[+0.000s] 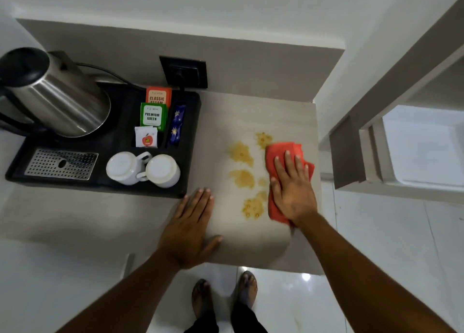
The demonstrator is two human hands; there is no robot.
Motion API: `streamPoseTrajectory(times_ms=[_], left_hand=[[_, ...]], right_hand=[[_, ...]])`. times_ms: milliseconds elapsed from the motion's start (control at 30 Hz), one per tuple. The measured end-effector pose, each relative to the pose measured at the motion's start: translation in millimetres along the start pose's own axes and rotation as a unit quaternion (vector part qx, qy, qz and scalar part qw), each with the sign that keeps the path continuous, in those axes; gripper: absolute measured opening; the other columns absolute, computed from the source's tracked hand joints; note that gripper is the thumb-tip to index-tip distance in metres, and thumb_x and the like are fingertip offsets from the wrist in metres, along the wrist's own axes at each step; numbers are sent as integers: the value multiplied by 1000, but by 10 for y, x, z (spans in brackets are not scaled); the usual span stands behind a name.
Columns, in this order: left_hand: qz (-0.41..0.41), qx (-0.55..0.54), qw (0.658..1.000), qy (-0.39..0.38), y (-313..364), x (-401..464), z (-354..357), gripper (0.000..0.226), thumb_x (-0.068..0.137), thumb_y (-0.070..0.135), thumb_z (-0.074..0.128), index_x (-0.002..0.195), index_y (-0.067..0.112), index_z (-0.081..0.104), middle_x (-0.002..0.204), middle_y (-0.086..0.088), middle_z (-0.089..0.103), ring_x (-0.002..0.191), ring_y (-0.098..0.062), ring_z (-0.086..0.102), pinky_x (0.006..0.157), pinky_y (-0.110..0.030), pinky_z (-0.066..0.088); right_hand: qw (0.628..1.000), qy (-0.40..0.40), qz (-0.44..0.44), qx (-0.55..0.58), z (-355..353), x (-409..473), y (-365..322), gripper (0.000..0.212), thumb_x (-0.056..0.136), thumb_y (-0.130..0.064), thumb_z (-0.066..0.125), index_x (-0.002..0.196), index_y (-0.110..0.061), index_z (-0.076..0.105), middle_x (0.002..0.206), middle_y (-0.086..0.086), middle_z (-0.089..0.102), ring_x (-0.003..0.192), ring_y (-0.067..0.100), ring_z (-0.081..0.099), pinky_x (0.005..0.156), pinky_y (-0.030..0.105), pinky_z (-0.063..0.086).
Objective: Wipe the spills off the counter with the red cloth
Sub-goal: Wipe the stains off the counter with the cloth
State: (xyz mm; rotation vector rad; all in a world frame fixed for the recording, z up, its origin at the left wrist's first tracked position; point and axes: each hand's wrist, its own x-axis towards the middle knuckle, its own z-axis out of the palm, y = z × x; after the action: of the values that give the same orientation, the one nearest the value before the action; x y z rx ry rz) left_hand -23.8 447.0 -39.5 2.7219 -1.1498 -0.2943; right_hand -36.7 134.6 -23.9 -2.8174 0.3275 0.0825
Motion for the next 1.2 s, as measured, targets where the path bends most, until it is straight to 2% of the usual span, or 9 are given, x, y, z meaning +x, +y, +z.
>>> streamPoseTrajectory(times_ms=[133, 367, 467, 567, 700, 833, 967, 1100, 1200], left_hand=[[-3, 13, 1000, -9, -6, 9, -2, 95, 98, 69, 36, 163, 5, 9, 172, -15, 8, 159, -28, -2, 127, -48, 6], [-10, 7, 1000, -14, -10, 22, -41, 96, 96, 68, 44, 163, 6, 13, 172, -16, 11, 159, -29, 2, 127, -51, 13], [-14, 10, 1000, -18, -3, 12, -32, 96, 96, 67, 44, 163, 5, 14, 172, -17, 10, 159, -29, 2, 126, -52, 14], [-11, 10, 1000, -10, 2, 18, -26, 96, 95, 66, 46, 162, 4, 16, 171, -18, 12, 159, -30, 4, 126, -54, 15], [-11, 13, 1000, -7, 8, 21, -11, 96, 94, 65, 47, 162, 5, 18, 171, -17, 15, 159, -30, 7, 126, -54, 15], [-13, 0, 1000, -2, 5, -1, -15, 95, 95, 65, 48, 162, 5, 19, 171, -16, 14, 159, -29, 7, 126, -55, 16], [-9, 0, 1000, 0, 11, 0, -33, 95, 94, 64, 49, 162, 5, 19, 171, -16, 16, 159, -29, 7, 126, -54, 15], [-8, -9, 1000, 5, 7, 6, -12, 95, 94, 64, 49, 162, 5, 18, 171, -15, 15, 159, -28, 6, 126, -53, 13], [-6, -9, 1000, 10, 1, 13, -6, 96, 94, 64, 50, 162, 5, 18, 171, -15, 16, 159, -28, 7, 127, -52, 11]], right_hand=[[999, -5, 32, 21, -80, 2, 197, 63, 95, -43, 29, 155, -23, 22, 164, 8, 14, 151, 33, 3, 122, 50, 1], [999, -32, 28, -14, -183, 1066, 106, 71, 91, -56, 28, 155, -29, 16, 165, 9, 7, 151, 35, 0, 121, 54, -3], [999, -33, -24, -29, -127, 1057, -37, 62, 99, -53, 27, 155, -29, 19, 165, 8, 7, 151, 35, -1, 120, 53, -5], [996, -33, -81, -26, -159, 804, 138, 59, 100, -48, 25, 155, -26, 23, 165, 8, 12, 151, 34, 4, 121, 55, 4], [998, -34, -45, -20, -240, 1038, 430, 67, 99, -52, 31, 156, -20, 19, 165, 8, 12, 152, 29, 5, 122, 50, 4], [997, -41, -72, 9, -273, 1623, 163, 59, 99, -50, 30, 151, -22, 33, 163, 6, 21, 151, 27, 11, 121, 47, 6], [985, -62, -161, 14, -154, 1743, -219, 50, 100, -40, 34, 147, -23, 43, 160, 5, 30, 150, 26, 18, 122, 47, 12], [964, -59, -259, -2, -161, 1433, 106, 50, 101, -40, 34, 146, -20, 45, 158, 7, 34, 148, 27, 23, 121, 46, 17], [975, -53, -215, 10, -278, 1549, 304, 55, 100, -42, 28, 148, -20, 41, 159, 9, 31, 148, 32, 23, 121, 49, 17]])
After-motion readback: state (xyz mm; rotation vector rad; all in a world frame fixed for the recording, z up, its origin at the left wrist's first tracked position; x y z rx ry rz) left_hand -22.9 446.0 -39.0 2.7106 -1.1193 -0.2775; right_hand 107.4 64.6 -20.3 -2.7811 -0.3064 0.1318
